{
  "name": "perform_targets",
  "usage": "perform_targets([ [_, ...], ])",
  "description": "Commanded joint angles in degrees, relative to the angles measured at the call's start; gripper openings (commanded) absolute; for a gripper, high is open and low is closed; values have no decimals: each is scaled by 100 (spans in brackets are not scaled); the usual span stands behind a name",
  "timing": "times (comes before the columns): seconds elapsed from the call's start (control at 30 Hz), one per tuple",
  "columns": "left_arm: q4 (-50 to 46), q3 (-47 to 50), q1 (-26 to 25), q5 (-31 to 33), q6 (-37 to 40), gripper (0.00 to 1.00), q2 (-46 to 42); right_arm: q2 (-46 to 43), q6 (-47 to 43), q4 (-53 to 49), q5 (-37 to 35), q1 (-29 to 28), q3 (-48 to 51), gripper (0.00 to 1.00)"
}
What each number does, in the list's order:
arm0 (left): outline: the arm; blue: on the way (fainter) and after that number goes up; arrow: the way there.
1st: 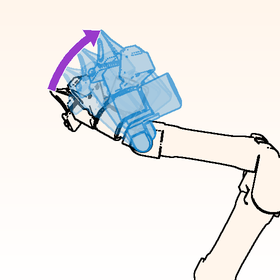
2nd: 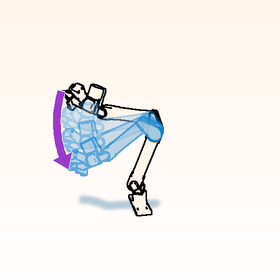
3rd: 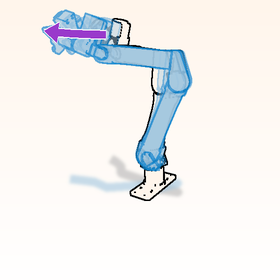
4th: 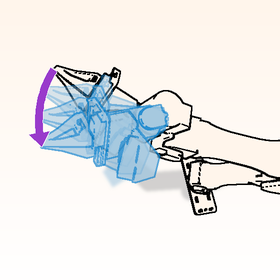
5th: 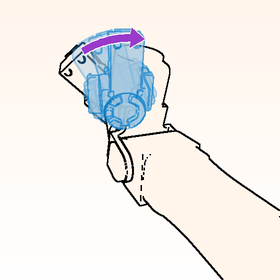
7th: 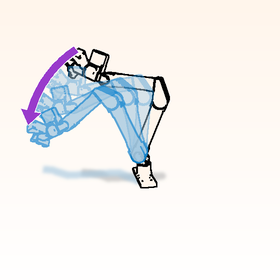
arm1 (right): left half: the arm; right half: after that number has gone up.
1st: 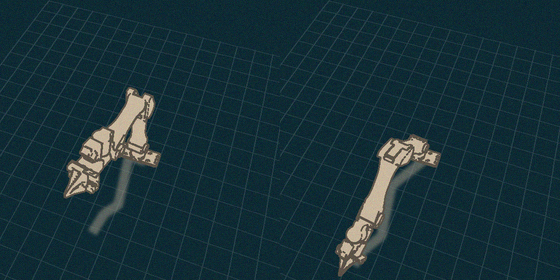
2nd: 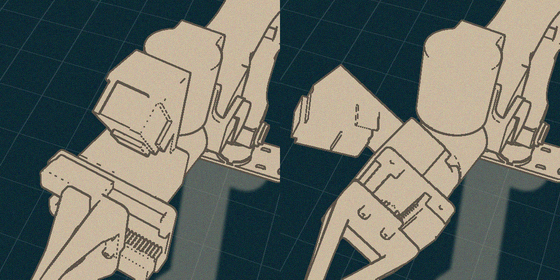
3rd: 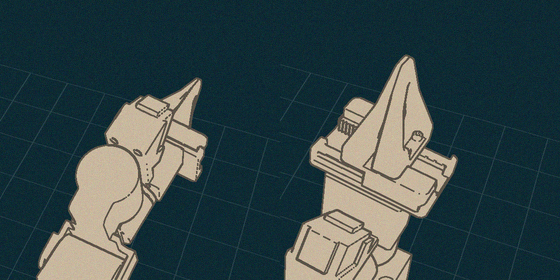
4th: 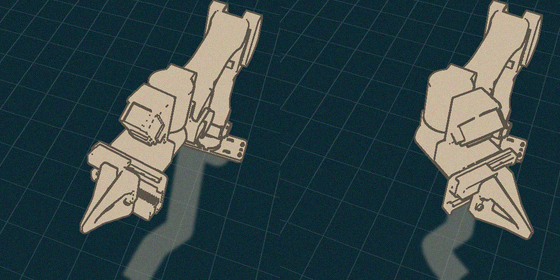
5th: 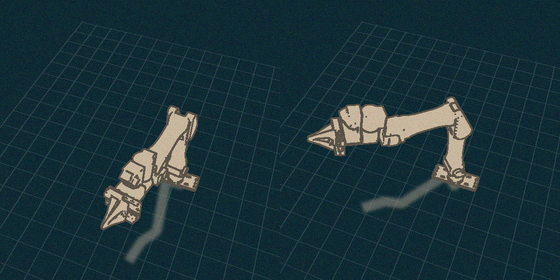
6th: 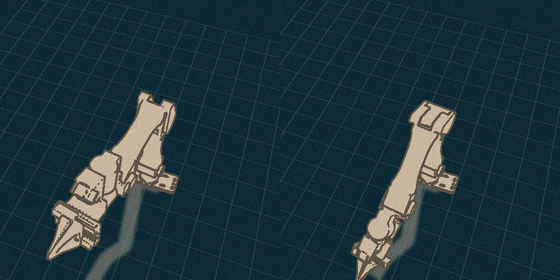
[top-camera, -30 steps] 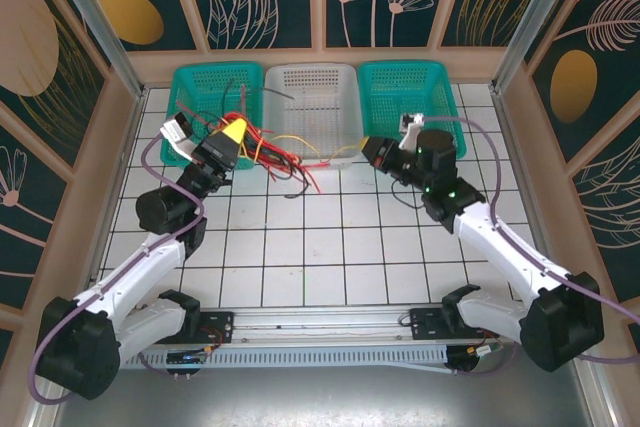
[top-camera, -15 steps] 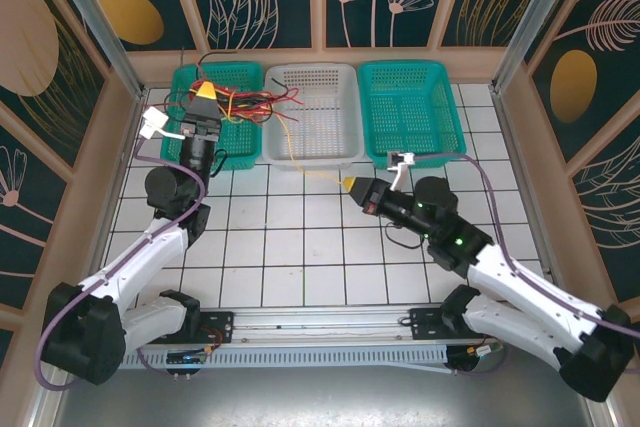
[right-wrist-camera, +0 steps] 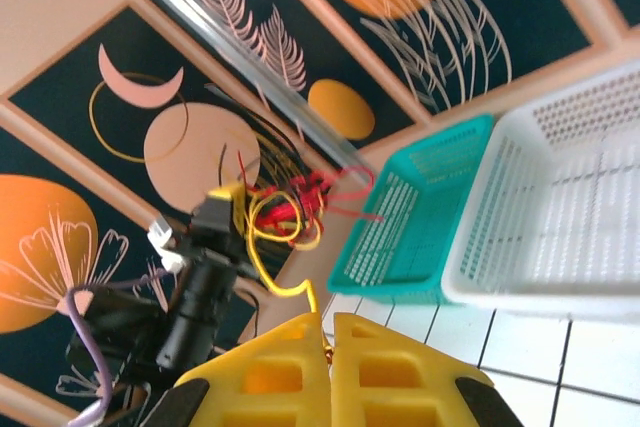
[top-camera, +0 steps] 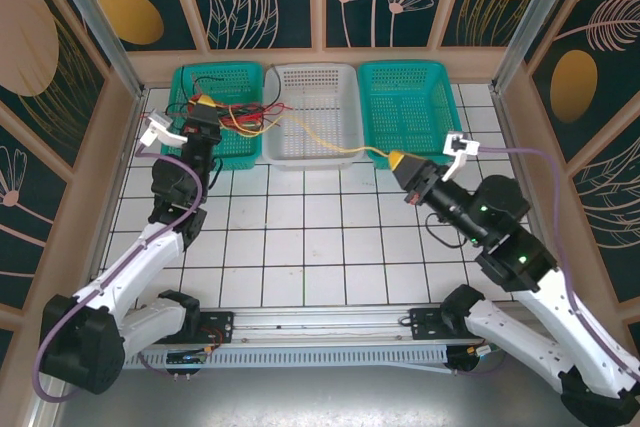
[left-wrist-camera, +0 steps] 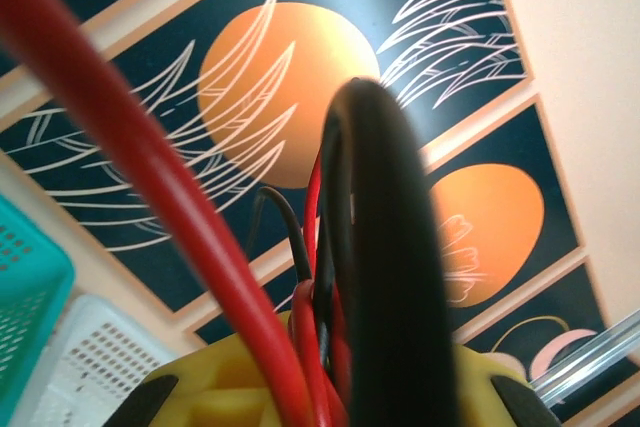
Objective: Untangle the cables
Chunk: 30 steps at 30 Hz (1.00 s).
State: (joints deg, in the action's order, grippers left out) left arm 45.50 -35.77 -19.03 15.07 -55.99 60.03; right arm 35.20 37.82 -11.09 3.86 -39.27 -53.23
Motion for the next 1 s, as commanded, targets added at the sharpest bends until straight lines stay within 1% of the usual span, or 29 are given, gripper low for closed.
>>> perform_targets([
  [0.0,-453,198,110,502,396,0,-273,-72,-365,-510,-407,220,-634,0],
  [0.03,-494,242,115,452,475,0,-325,-68,-409,-574,-447,246,-758,0],
  [0.13,-581,432,116,134,663,0,-519,27,-557,-804,-916,254,-1236,0],
  [0.3,-555,872,110,-892,731,0,-889,384,-821,-1212,-1673,256,-1997,0],
  [0.37,-381,1137,113,-1348,561,0,-1058,575,-925,-1455,-1984,253,-2210,0],
  [0.43,-69,1487,80,-1719,173,0,-1189,794,-960,-1711,-2307,254,-2329,0],
  [0.5,279,1799,-138,-1998,-129,0,-1196,1018,-955,-1880,-2438,261,-2309,0],
  [0.6,250,1976,-618,-1896,-29,0,-1183,1236,-846,-1814,-2213,296,-2077,0],
  [0.67,232,2109,-873,-1725,-149,0,-1058,1245,-742,-1644,-2110,302,-1855,0],
  [0.8,207,2305,-997,-1525,-478,0,-734,1179,-688,-1545,-2094,359,-1717,0],
  [0.9,-2,2157,-1033,-1639,-338,0,-452,1217,-714,-1643,-2029,407,-1796,0],
  [0.93,-88,2066,-1036,-1747,-275,8,-334,1249,-724,-1695,-2044,418,-1833,0],
  [0.97,-163,2020,-1058,-1795,-264,17,-227,1254,-739,-1727,-2068,416,-1853,0],
])
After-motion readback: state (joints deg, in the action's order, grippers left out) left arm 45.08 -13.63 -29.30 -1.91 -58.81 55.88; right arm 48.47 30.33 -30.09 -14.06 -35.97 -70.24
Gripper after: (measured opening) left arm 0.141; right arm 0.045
